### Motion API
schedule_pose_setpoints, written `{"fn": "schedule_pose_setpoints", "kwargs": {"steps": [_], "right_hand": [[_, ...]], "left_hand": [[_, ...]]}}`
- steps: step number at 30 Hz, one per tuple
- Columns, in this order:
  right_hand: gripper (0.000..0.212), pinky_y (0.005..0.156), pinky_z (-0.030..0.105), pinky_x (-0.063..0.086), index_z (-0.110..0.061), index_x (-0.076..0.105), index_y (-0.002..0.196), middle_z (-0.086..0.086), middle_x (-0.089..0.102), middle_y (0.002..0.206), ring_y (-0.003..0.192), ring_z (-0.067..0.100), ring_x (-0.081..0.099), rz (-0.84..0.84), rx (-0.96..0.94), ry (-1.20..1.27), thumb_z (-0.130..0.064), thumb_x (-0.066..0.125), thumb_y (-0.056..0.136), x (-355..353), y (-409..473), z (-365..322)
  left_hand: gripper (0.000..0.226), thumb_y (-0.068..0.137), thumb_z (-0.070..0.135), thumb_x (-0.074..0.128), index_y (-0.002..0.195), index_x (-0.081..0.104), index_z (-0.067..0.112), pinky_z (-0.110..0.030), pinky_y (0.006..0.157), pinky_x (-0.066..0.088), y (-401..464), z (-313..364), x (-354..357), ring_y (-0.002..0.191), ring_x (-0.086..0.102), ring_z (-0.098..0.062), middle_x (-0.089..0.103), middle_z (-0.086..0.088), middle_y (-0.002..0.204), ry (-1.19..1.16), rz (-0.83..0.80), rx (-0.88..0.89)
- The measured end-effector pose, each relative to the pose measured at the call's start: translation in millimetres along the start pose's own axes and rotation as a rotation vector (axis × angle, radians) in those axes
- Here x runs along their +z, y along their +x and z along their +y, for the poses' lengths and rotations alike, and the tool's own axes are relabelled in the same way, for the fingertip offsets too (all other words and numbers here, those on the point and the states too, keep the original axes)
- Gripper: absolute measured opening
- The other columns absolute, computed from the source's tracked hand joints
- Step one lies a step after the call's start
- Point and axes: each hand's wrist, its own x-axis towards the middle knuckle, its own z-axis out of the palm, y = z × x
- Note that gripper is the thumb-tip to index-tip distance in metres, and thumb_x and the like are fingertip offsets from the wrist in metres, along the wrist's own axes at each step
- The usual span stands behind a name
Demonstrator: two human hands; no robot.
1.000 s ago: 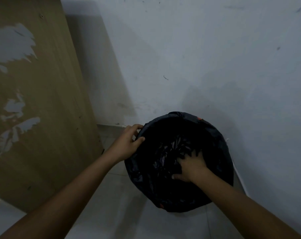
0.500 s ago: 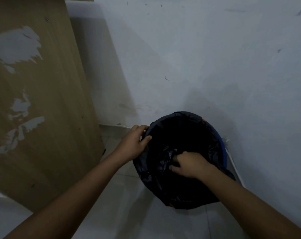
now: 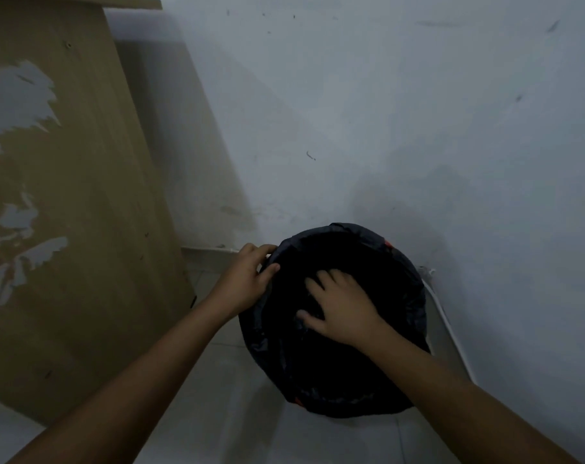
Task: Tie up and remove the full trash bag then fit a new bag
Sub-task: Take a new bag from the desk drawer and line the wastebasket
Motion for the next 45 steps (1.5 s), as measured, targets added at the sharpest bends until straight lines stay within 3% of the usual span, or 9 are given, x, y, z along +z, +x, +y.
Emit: {"fn": "schedule_pose_setpoints", "kwargs": {"steps": [2, 6, 13, 18, 23, 27, 34, 40, 45], "right_hand": [[0.096, 0.124, 0.071, 0.012, -0.036, 0.013, 0.170, 0.013, 0.010, 0.178, 0.160, 0.050, 0.007, -0.178, 0.020, -0.037, -0.088, 0.027, 0.091, 15, 7, -4], [0.107, 0.115, 0.080, -0.016, -0.043, -0.023, 0.165, 0.004, -0.038, 0.171, 0.152, 0.046, -0.041, -0.256, 0.069, -0.176, -0.098, 0.018, 0.082, 44, 16, 2], [0.095, 0.119, 0.079, -0.010, -0.037, 0.000, 0.171, 0.011, 0.000, 0.180, 0.163, 0.042, -0.015, -0.163, 0.015, -0.147, -0.079, 0.040, 0.096, 34, 13, 4], [0.062, 0.113, 0.064, 0.044, -0.011, 0.053, 0.156, 0.019, 0.065, 0.146, 0.143, 0.040, 0.055, 0.161, -0.111, -0.011, -0.040, 0.060, 0.102, 46, 1, -8], [0.088, 0.121, 0.077, -0.012, -0.039, -0.011, 0.169, -0.011, -0.019, 0.177, 0.162, 0.040, -0.020, -0.426, 0.125, -0.047, -0.083, 0.019, 0.099, 70, 16, 7], [0.094, 0.118, 0.078, -0.017, -0.043, -0.015, 0.167, -0.011, -0.019, 0.177, 0.161, 0.038, -0.026, -0.417, 0.070, -0.025, -0.090, 0.018, 0.093, 82, 22, 15], [0.051, 0.092, 0.052, 0.045, -0.017, 0.055, 0.145, 0.013, 0.068, 0.128, 0.117, 0.037, 0.063, 0.035, -0.111, -0.074, -0.048, 0.054, 0.104, 45, 4, 14], [0.110, 0.106, 0.092, -0.004, -0.048, -0.007, 0.167, 0.006, -0.011, 0.179, 0.159, 0.047, -0.025, -0.729, 0.196, -0.092, -0.100, 0.034, 0.080, 60, 0, 33], [0.107, 0.108, 0.091, -0.010, -0.049, -0.015, 0.165, 0.005, -0.019, 0.178, 0.156, 0.045, -0.034, -0.780, 0.234, -0.074, -0.099, 0.029, 0.082, 83, 3, 39]], "left_hand": [[0.032, 0.103, 0.026, 0.063, 0.135, 0.063, 0.025, -0.022, 0.075, 0.040, 1, 3, 0, 0.081, 0.055, -0.004, 0.053, -0.003, 0.107, 0.002, -0.006, 0.010], [0.033, 0.103, 0.027, 0.064, 0.137, 0.063, 0.028, -0.017, 0.077, 0.042, 0, 6, 1, 0.086, 0.057, -0.003, 0.051, -0.002, 0.107, -0.046, -0.029, 0.017], [0.038, 0.104, 0.030, 0.062, 0.142, 0.059, 0.025, -0.020, 0.079, 0.040, 1, 2, -2, 0.087, 0.051, 0.006, 0.050, -0.004, 0.108, -0.003, -0.022, -0.003], [0.039, 0.103, 0.028, 0.066, 0.140, 0.062, 0.017, -0.026, 0.082, 0.041, 2, 5, -3, 0.092, 0.057, -0.020, 0.054, -0.010, 0.106, 0.029, -0.017, 0.012], [0.037, 0.102, 0.031, 0.066, 0.138, 0.063, 0.024, -0.027, 0.082, 0.042, 1, 9, 1, 0.086, 0.055, -0.012, 0.053, -0.006, 0.103, 0.002, -0.016, 0.017], [0.035, 0.104, 0.032, 0.062, 0.139, 0.061, 0.026, -0.030, 0.085, 0.048, -3, 4, 3, 0.088, 0.057, -0.013, 0.053, -0.007, 0.108, -0.014, 0.003, 0.013], [0.036, 0.103, 0.036, 0.063, 0.138, 0.062, 0.031, -0.003, 0.079, 0.038, -1, -10, 16, 0.085, 0.054, -0.001, 0.045, -0.004, 0.108, -0.045, 0.107, -0.007], [0.050, 0.102, 0.038, 0.060, 0.151, 0.048, 0.034, -0.010, 0.078, 0.038, 5, -1, 27, 0.088, 0.044, -0.003, 0.043, 0.003, 0.101, 0.012, 0.084, -0.032], [0.052, 0.097, 0.037, 0.055, 0.147, 0.047, 0.026, -0.034, 0.079, 0.046, -5, 15, 42, 0.096, 0.056, -0.022, 0.047, -0.001, 0.106, 0.146, -0.030, 0.023]]}}
